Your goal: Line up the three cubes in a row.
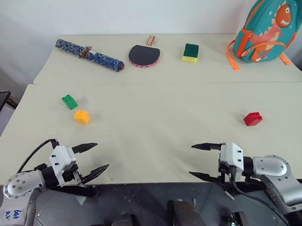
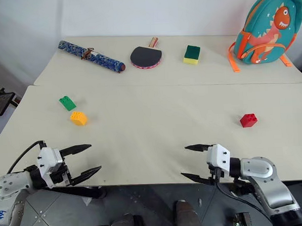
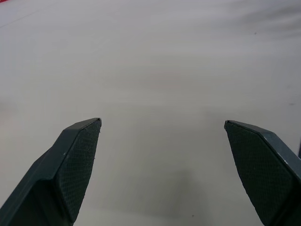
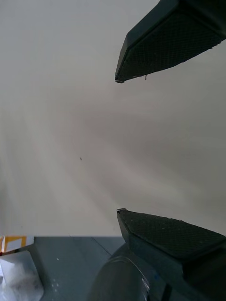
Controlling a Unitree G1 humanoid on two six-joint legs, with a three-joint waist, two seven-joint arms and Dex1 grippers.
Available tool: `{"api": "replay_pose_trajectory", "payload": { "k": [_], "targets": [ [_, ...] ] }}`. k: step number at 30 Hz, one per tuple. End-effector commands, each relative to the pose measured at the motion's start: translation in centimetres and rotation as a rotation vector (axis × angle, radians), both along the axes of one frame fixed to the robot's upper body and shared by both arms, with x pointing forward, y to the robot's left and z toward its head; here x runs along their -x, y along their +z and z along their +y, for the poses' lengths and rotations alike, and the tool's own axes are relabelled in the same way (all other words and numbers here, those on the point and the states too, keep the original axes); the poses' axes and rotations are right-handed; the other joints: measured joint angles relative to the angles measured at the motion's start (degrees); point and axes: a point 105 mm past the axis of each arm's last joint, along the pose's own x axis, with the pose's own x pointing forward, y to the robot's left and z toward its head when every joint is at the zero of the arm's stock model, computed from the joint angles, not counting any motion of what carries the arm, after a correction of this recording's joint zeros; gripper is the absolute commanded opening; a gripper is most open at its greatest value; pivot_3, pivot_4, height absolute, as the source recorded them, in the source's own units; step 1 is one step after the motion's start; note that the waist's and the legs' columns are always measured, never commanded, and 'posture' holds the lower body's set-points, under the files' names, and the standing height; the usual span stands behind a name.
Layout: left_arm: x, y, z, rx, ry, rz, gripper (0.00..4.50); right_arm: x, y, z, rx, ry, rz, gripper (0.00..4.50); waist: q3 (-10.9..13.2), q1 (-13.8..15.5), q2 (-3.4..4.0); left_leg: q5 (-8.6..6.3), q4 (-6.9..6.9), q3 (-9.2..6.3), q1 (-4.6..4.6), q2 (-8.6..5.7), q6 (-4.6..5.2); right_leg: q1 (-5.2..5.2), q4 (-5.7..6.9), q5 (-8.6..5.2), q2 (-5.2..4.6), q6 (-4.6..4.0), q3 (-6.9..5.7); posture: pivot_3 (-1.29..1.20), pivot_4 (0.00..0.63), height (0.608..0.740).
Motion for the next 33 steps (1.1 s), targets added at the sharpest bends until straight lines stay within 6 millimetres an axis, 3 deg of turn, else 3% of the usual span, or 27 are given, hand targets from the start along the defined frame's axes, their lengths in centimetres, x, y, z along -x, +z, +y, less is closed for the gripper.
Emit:
{"api": "replay_pose_trajectory", "payload": {
  "k": [1, 5, 8, 11, 14, 18, 23, 29, 33],
  "targets": [
    [-0.4, 1.2, -0.1, 0.032, 0.005, -0.02, 4.47, -0.9, 2.1, 0.0, -0.077, -0.063, -0.09, 4.5, -0.01, 0.0, -0.01, 0.0, 0.0, 0.0, 0.0, 0.0, 0.0, 0.0, 0.0, 0.0, 0.0, 0.0, 0.0, 0.0, 0.15, 0.74],
    [-1.1, 2.5, -1.6, 0.079, -0.005, -0.007, 4.47, -2.5, 5.2, -4.3, -0.24, -0.395, -0.164, 4.5, -0.01, 0.27, -0.01, 0.01, 0.06, -0.01, 0.01, 0.0, 0.0, 0.0, 0.06, 0.0, 0.0, 0.0, 0.05, 0.0, 0.15, 0.74],
    [-1.3, 3.7, -4.6, 0.129, -0.118, -0.052, 4.47, -1.7, 6.3, -8.6, -0.277, -0.639, -0.227, 4.5, -0.03, 1.58, -0.05, -0.03, 0.06, -0.04, -0.04, -0.09, 0.07, 0.02, 0.01, 0.02, -0.07, 0.04, 0.06, 0.0, 0.15, 0.74],
    [-1.9, 4.1, -8.3, 0.156, -0.263, -0.077, 4.47, 0.3, 6.1, -14.1, -0.306, -0.967, -0.272, 4.5, -0.05, 2.97, -0.06, -0.05, 0.06, 0.02, -0.02, -0.15, 0.06, 0.19, -0.05, 0.03, -0.05, 0.05, -0.05, 0.0, 0.15, 0.74],
    [-2.7, 4.5, -10.8, 0.19, -0.347, -0.06, 4.47, 1.3, 4.9, -16.7, -0.282, -1.124, -0.235, 4.5, -0.07, 2.71, -0.06, -0.04, 0.08, 0.1, 0.02, -0.16, 0.07, 0.34, -0.15, 0.03, -0.04, 0.06, -0.08, 0.0, 0.15, 0.74],
    [-3.3, 4.9, -12.6, 0.203, -0.429, -0.054, 4.47, 0.4, 4.6, -17.8, -0.292, -1.191, -0.207, 4.5, -0.07, 0.88, -0.04, -0.01, 0.05, -0.01, 0.5, -0.16, 0.07, 0.69, -0.13, 0.04, -0.01, 0.07, 0.11, 0.0, 0.15, 0.74],
    [-3.7, 4.8, -13.3, 0.221, -0.455, -0.039, 4.47, -4.0, 5.6, -17.7, -0.228, -1.186, -0.171, 4.5, -0.09, -0.55, 0.06, 0.03, -0.03, 0.06, 0.94, -0.21, 0.14, 1.01, -0.05, 0.08, 0.0, 0.12, 0.41, 0.0, 0.15, 0.74],
    [-3.8, 4.7, -13.6, 0.214, -0.446, -0.047, 4.47, -7.8, 6.0, -18.8, -0.206, -1.219, -0.078, 4.5, -0.08, 0.08, 0.08, 0.05, -0.03, -0.05, 0.82, -0.21, 0.14, 0.94, -0.07, 0.08, 0.03, 0.13, 0.42, 0.0, 0.15, 0.74],
    [-3.9, 4.7, -13.0, 0.258, -0.381, -0.04, 4.47, -10.4, 4.4, -18.7, -0.154, -1.207, -0.017, 4.5, -0.08, 0.1, 0.1, 0.04, -0.03, 0.0, 0.77, -0.23, 0.19, 0.94, -0.25, 0.12, 0.03, 0.2, 0.42, 0.0, 0.15, 0.74]
  ]
}}
